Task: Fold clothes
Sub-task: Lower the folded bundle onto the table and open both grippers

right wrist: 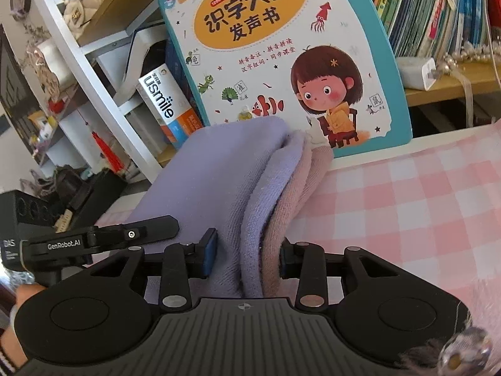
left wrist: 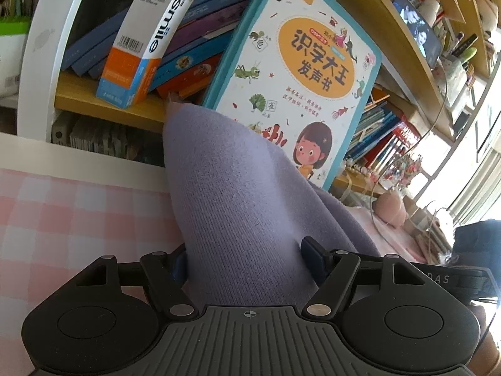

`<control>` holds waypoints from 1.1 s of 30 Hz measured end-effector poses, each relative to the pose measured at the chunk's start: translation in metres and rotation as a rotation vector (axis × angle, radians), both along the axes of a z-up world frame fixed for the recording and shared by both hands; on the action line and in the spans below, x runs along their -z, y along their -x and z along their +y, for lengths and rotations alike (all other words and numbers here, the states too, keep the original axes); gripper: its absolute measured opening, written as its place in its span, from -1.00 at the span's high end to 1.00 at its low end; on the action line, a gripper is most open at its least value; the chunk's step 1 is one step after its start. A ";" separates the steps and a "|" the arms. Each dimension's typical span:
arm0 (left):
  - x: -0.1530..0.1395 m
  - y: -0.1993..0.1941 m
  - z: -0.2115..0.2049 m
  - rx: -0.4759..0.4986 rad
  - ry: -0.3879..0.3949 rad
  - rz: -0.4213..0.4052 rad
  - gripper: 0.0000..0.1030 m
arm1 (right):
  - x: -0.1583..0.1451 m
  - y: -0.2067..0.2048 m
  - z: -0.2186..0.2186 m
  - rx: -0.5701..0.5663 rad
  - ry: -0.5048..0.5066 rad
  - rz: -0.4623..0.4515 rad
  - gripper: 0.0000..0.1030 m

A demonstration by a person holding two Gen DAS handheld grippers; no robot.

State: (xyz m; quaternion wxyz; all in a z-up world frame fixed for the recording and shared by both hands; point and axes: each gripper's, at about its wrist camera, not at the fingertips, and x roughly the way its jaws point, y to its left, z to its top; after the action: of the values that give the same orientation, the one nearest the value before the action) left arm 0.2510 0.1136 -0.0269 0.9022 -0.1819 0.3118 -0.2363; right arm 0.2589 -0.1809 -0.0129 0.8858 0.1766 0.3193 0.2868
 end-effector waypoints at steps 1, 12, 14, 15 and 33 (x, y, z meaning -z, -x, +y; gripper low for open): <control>0.001 0.000 0.001 0.002 0.007 0.001 -0.42 | 0.001 0.000 0.000 -0.001 -0.002 0.000 0.29; 0.005 0.011 0.002 -0.028 -0.037 -0.070 -0.88 | 0.008 0.005 -0.008 0.041 -0.046 0.015 -0.32; 0.003 0.019 0.005 -0.043 -0.049 -0.091 -0.90 | 0.009 0.011 -0.014 0.053 -0.042 0.012 -0.34; 0.002 0.023 0.007 -0.050 -0.042 -0.100 -0.92 | 0.010 0.014 -0.016 0.055 -0.042 0.011 -0.35; -0.019 0.074 0.002 -0.164 -0.171 -0.270 -0.95 | -0.009 0.085 -0.003 0.126 0.225 -0.290 -0.58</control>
State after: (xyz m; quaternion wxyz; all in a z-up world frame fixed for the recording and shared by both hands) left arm 0.1766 0.1160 -0.0080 0.9642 -0.0960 0.1910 -0.1568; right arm 0.1739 -0.1842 -0.0035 0.9528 0.0528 0.2068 0.2159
